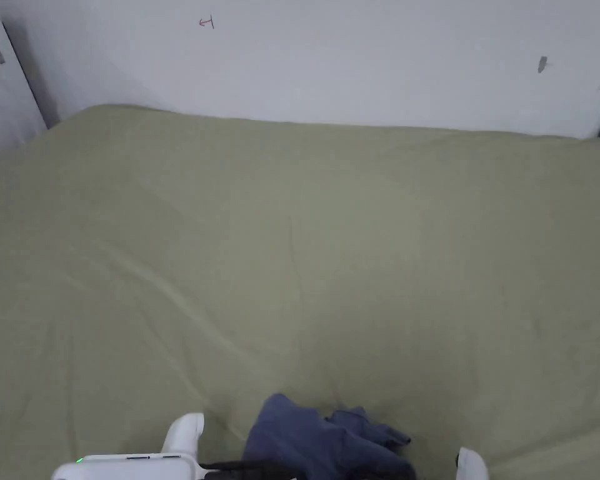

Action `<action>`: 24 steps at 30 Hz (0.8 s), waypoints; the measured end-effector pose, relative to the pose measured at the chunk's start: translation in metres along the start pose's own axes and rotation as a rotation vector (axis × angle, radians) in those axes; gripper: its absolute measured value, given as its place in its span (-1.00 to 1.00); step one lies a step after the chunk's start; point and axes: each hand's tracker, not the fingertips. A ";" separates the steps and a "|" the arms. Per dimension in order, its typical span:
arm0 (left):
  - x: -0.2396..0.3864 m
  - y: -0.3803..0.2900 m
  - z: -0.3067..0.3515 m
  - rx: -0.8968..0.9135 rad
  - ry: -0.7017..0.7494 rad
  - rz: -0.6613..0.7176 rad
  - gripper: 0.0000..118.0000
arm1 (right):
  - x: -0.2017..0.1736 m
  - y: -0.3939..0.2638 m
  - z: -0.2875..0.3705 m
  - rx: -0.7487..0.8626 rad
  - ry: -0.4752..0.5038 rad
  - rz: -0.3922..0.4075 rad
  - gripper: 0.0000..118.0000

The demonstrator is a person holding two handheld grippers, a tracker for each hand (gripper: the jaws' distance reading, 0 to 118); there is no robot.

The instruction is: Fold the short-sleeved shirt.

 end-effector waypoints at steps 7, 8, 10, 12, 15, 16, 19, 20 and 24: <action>-0.010 -0.001 0.011 0.028 -0.007 0.017 -0.56 | -0.017 -0.001 0.009 0.019 -0.035 0.031 -0.99; -0.012 0.000 0.013 0.028 -0.004 0.015 -0.56 | -0.021 -0.001 0.011 0.028 -0.038 0.040 -0.99; -0.012 0.003 0.021 0.044 0.008 0.000 -0.56 | -0.030 0.000 0.018 0.055 -0.020 0.052 -0.99; -0.012 0.010 0.037 0.068 -0.005 -0.034 -0.56 | -0.046 0.004 0.028 0.100 0.017 0.070 -0.99; -0.018 0.025 0.072 0.142 0.013 -0.059 -0.56 | -0.072 0.010 0.040 0.132 0.048 0.110 -0.99; -0.024 0.031 0.085 0.143 0.016 -0.049 -0.56 | -0.080 0.012 0.043 0.141 0.050 0.135 -0.99; -0.049 0.057 0.138 0.169 0.064 -0.047 -0.56 | -0.103 0.020 0.049 0.155 0.050 0.189 -0.99; -0.056 0.065 0.156 0.176 0.097 -0.061 -0.56 | -0.108 0.022 0.049 0.162 0.054 0.197 -0.99; -0.089 0.089 0.221 0.145 0.189 -0.050 -0.56 | -0.125 0.025 0.044 0.168 0.051 0.213 -0.99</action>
